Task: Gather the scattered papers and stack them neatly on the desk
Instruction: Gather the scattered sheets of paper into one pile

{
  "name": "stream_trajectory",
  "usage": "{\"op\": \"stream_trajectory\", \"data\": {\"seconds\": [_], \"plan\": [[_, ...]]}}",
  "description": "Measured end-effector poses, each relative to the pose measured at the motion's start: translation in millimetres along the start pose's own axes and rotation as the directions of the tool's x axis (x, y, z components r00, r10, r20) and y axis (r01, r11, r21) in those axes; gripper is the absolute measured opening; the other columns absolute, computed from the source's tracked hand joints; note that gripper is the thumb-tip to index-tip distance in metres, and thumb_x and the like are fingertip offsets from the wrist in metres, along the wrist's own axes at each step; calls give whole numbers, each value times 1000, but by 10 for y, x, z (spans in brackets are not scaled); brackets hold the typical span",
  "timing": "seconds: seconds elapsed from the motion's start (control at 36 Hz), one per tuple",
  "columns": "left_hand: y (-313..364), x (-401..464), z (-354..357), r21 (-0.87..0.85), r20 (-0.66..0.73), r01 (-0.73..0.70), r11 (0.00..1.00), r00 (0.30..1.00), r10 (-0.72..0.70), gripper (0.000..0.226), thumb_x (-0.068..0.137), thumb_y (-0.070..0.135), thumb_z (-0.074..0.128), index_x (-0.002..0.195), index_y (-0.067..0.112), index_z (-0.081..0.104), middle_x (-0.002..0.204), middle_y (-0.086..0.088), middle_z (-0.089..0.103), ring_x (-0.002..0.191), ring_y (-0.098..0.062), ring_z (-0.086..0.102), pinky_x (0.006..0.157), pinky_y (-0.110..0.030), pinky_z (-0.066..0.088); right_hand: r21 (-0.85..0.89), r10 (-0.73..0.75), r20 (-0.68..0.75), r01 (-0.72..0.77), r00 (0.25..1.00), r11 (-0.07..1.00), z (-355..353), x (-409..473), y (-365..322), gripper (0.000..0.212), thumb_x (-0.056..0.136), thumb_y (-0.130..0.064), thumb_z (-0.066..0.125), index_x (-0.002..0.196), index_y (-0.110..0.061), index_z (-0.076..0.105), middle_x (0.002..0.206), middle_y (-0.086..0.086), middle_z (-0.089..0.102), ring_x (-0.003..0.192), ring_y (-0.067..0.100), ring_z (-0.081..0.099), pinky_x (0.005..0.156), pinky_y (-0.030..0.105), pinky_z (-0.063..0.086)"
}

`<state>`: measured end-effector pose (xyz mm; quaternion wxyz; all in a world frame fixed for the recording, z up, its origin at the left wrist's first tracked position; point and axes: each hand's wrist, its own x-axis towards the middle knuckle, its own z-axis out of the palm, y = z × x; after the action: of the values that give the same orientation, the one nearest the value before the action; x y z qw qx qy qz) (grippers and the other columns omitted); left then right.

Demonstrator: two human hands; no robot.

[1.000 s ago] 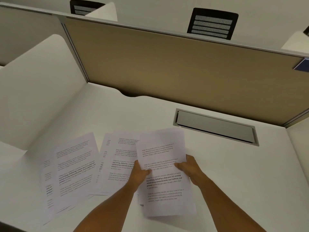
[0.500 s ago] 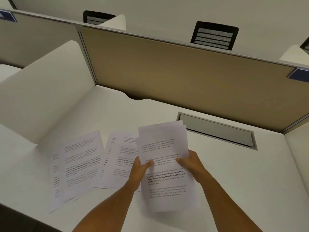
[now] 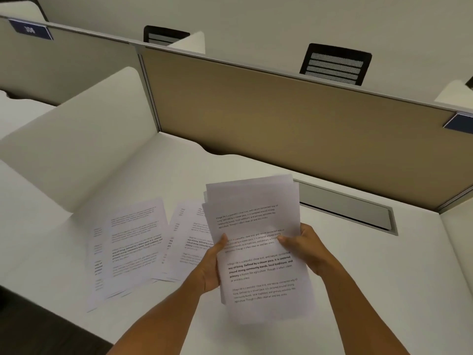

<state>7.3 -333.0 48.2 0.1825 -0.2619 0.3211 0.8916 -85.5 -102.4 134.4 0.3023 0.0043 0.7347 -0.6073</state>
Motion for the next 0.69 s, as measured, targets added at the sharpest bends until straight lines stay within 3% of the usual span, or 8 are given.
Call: {"op": "stream_trajectory", "data": {"seconds": [0.08, 0.19, 0.39, 0.5, 0.64, 0.69], "plan": [[39, -55, -75, -17, 33, 22, 1000, 999, -22, 61, 79, 57, 66, 122, 13, 69, 128, -23, 63, 118, -45, 60, 95, -60, 49, 21, -15, 44, 14, 999, 1000, 39, -3, -68, 34, 85, -9, 74, 119, -9, 66, 106, 16, 76, 93, 37, 75, 76, 50, 62], [77, -121, -169, 48, -1, 8, 999, 1000, -8, 64, 73, 48, 76, 124, 11, 67, 126, -24, 64, 113, -44, 63, 91, -56, 53, 75, -6, 42, 3, 999, 997, 101, 44, -126, 34, 86, -5, 73, 119, -8, 65, 108, 15, 76, 95, 37, 75, 80, 53, 61], [160, -208, -323, 213, -102, -112, 971, 986, 136, 52, 78, 29, 79, 123, 9, 64, 121, -19, 69, 109, -40, 67, 89, -52, 57, 58, 70, 16, -71, 997, 996, 258, 179, -75, 31, 86, -4, 74, 116, -8, 66, 103, 14, 78, 90, 34, 76, 77, 52, 63], [250, -242, -426, 358, -132, -200, 912, 956, 261, 49, 80, 20, 78, 125, 12, 62, 120, -11, 71, 107, -32, 70, 91, -50, 56, 62, 148, -23, -146, 989, 987, 393, 305, 28, 34, 87, 0, 72, 119, -6, 62, 105, 15, 76, 89, 35, 76, 73, 47, 63], [370, -219, -559, 545, -192, -248, 801, 893, 407, 53, 77, 26, 81, 125, 21, 59, 121, -2, 71, 106, -22, 70, 92, -48, 56, 104, 236, -98, -226, 967, 969, 614, 470, 245, 43, 88, 1, 70, 128, -5, 59, 115, 19, 71, 98, 37, 71, 84, 52, 60], [422, -218, -600, 617, -222, -223, 755, 871, 439, 58, 78, 28, 81, 129, 25, 53, 122, 3, 68, 105, -18, 69, 87, -39, 59, 127, 270, -125, -254, 955, 959, 715, 526, 321, 44, 87, 0, 72, 128, -5, 59, 116, 19, 71, 96, 37, 71, 77, 47, 62]]}}
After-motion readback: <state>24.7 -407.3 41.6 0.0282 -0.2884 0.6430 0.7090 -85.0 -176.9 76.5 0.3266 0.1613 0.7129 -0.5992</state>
